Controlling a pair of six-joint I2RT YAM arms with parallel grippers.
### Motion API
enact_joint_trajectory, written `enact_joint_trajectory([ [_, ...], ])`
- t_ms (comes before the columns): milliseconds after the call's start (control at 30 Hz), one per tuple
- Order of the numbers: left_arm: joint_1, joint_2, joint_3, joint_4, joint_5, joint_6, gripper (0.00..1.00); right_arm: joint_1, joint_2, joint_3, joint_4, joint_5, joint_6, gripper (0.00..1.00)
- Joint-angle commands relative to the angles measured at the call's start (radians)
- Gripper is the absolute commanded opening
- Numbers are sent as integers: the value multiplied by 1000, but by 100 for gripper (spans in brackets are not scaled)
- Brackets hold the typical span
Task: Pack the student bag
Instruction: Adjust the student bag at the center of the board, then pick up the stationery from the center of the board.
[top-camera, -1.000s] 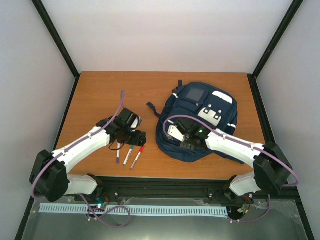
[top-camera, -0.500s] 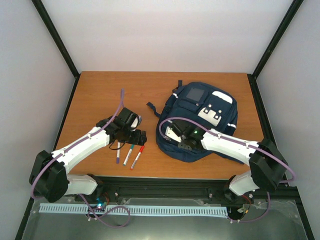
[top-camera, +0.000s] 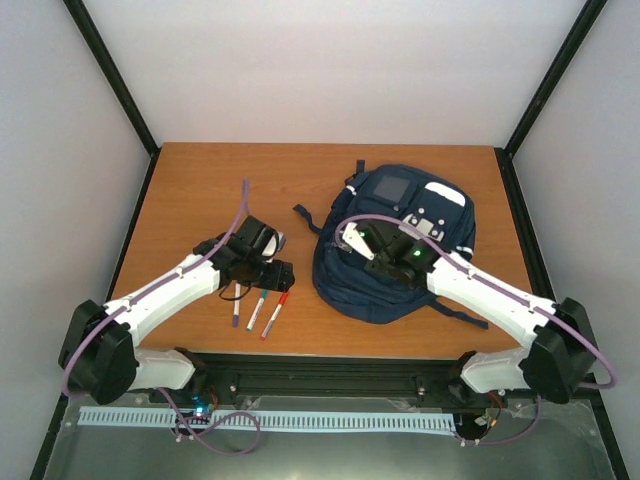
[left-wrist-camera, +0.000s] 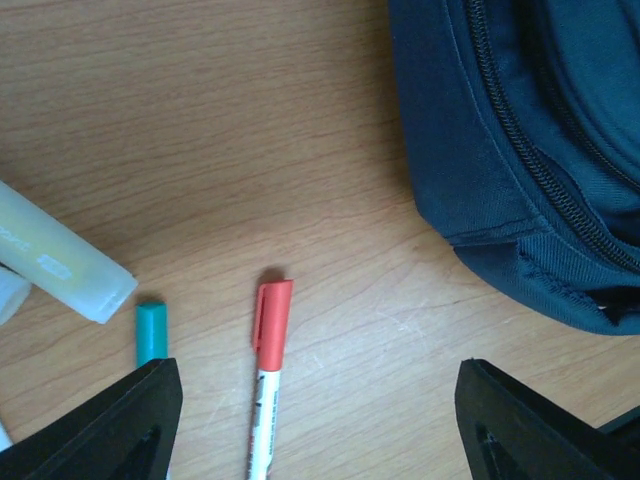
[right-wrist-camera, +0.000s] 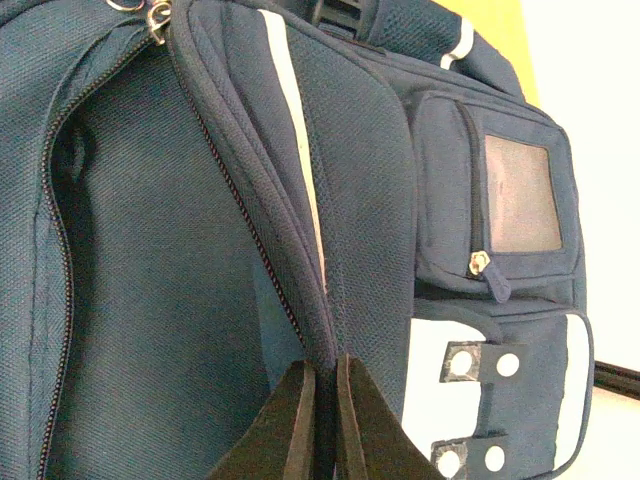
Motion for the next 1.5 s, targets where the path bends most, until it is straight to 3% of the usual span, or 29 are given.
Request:
enact_joint_trajectory([
  [0, -15, 10, -1, 32, 44, -8, 76, -71, -85, 7, 21, -55, 11, 3],
  [400, -41, 16, -31, 21, 100, -31, 72, -251, -278, -100, 159, -280, 44, 3],
  [600, -141, 112, 11, -32, -2, -54, 63, -304, -289, -200, 279, -394, 97, 3],
  [867, -172, 150, 7, -127, -166, -124, 55, -322, -382, -282, 360, -414, 108, 3],
  [1467, -208, 273, -3, -148, -201, -180, 37, -322, -393, -298, 355, -410, 103, 3],
])
